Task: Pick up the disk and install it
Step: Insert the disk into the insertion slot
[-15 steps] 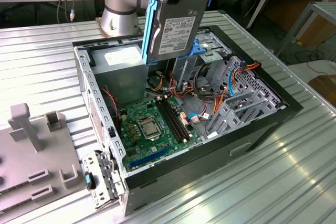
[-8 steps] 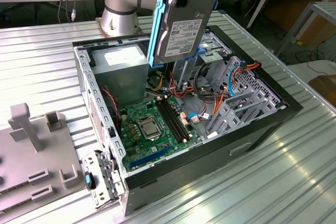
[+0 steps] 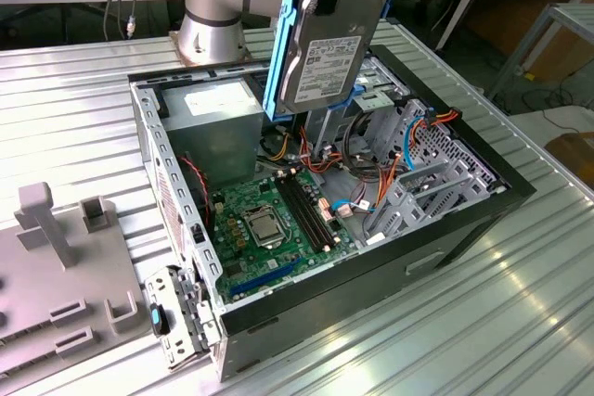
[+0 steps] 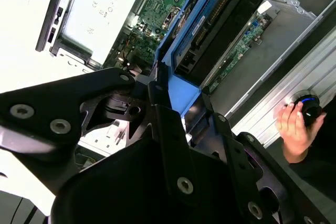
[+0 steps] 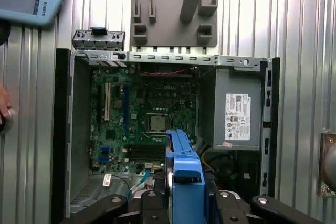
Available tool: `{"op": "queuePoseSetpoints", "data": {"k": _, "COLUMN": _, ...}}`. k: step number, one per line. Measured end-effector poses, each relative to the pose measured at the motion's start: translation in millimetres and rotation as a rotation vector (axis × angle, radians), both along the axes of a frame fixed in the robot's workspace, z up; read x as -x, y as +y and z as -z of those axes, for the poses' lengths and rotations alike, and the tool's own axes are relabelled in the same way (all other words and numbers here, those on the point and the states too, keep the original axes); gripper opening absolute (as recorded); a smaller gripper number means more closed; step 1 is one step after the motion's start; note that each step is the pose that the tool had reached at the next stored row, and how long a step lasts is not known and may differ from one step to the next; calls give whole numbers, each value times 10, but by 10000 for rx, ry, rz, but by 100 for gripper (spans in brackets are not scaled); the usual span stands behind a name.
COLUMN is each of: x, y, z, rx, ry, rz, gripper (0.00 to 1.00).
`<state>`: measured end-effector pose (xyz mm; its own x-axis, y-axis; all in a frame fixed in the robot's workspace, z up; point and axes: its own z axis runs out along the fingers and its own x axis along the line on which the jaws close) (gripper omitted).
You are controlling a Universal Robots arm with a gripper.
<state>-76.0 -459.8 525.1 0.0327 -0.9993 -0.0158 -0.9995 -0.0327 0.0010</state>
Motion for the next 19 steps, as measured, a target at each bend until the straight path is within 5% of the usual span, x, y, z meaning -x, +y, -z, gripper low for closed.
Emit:
{"op": "queuePoseSetpoints", "data": {"k": 8, "x": -3, "y": 0, "z": 0, "rx": 0, "ry": 0, "rz": 2, "gripper": 37}}
{"op": "queuePoseSetpoints", "data": {"k": 13, "x": -185, "y": -4, "z": 1, "rx": 0, "ry": 0, "rz": 3, "gripper": 37}}
{"op": "queuePoseSetpoints", "data": {"k": 19, "x": -284, "y": -102, "z": 1, "rx": 1, "ry": 0, "rz": 8, "gripper": 37}}
